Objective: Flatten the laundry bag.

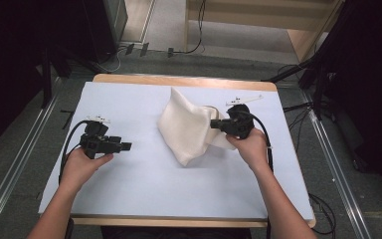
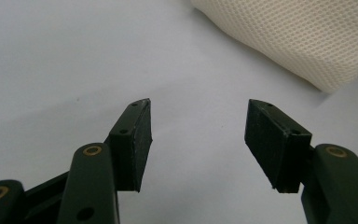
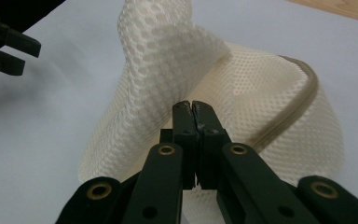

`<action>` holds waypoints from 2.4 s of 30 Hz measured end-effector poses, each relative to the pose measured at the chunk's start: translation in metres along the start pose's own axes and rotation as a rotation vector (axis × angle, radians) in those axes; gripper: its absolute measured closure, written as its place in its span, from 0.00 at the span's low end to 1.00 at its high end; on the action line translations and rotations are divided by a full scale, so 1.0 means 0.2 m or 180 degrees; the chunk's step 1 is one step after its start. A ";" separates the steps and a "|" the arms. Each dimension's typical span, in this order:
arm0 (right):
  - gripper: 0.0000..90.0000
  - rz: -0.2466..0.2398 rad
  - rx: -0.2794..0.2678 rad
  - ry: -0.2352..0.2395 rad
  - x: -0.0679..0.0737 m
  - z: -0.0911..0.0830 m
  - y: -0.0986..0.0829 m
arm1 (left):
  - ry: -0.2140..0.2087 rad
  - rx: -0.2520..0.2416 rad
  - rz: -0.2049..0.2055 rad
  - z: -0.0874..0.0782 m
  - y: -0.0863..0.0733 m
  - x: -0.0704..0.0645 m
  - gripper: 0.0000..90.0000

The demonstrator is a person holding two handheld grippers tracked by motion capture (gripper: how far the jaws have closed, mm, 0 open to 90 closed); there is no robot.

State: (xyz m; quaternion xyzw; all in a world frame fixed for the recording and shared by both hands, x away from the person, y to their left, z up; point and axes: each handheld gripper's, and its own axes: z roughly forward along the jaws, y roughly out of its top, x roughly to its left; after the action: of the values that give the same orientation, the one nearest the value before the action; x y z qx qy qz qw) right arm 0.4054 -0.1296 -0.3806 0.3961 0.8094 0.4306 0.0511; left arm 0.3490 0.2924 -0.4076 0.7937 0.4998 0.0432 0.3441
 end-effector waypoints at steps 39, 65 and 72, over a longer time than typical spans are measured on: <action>1.00 -0.0460 0.0293 0.0609 0.44 0.18 -0.10 | 0.0046 -0.0254 -0.0350 -0.16 -0.07 0.14 0.49; 0.99 -0.0371 0.0123 0.0208 0.13 0.09 0.13 | 0.0004 -0.0232 -0.0311 -0.14 -0.02 0.13 0.49; 0.99 -0.0266 0.0296 0.0204 0.06 0.26 0.16 | -0.0023 -0.0234 -0.0319 -0.14 -0.02 0.14 0.49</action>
State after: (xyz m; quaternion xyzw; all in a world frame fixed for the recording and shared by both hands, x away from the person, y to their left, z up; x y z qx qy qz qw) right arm 0.4386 -0.0771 -0.3863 0.3499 0.8455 0.4025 0.0246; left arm 0.3471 0.3306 -0.3962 0.7546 0.5358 0.0414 0.3765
